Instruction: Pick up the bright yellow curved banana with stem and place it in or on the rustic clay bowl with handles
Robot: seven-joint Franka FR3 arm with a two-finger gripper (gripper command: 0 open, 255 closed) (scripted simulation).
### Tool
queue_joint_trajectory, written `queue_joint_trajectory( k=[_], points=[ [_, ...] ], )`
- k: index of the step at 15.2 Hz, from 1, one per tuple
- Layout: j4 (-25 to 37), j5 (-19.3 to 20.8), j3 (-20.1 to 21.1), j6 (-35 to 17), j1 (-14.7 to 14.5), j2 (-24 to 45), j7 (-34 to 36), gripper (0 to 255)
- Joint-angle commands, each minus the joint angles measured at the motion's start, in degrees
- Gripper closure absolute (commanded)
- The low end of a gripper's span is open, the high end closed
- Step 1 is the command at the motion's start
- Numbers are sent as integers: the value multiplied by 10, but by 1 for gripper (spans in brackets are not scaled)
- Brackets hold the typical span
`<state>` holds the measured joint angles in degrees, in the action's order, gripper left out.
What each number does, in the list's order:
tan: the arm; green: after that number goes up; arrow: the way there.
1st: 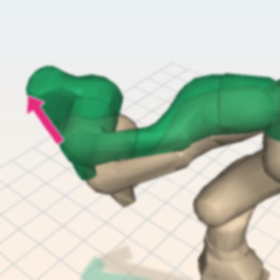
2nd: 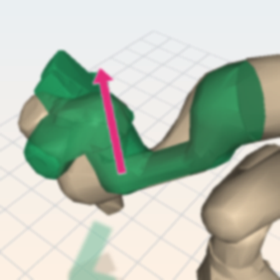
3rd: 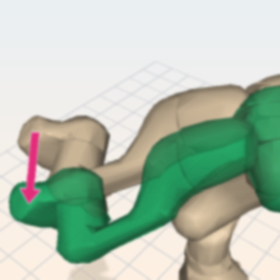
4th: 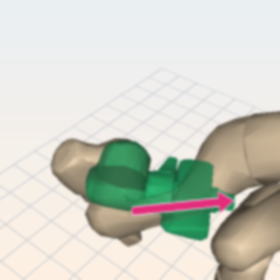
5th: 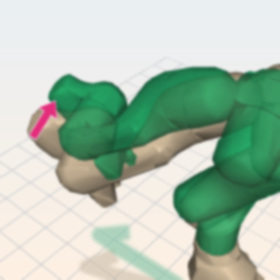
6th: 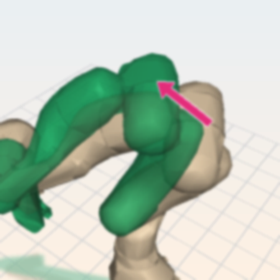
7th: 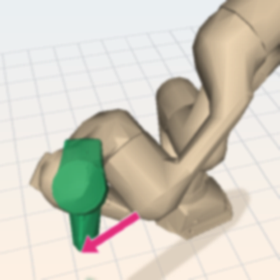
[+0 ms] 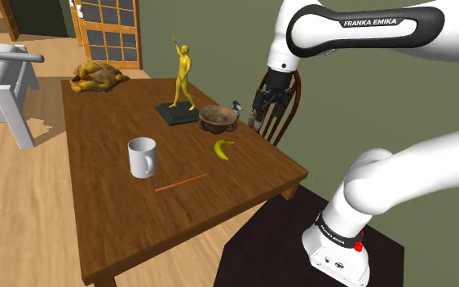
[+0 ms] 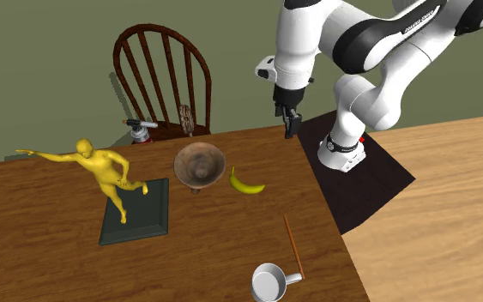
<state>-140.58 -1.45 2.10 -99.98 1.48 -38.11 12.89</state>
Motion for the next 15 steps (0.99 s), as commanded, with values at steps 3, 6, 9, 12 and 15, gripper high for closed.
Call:
queue_joint_trajectory(
  k=[3,6,9,12,15],
  points=[
    [0,-12,26,-74,5,69,61,0],
    [7,-16,44,-128,10,128,106,0],
    [22,-15,59,-179,15,191,152,0],
    [45,-7,72,-224,21,258,199,0],
    [75,6,80,-263,26,326,247,0]
  ],
)
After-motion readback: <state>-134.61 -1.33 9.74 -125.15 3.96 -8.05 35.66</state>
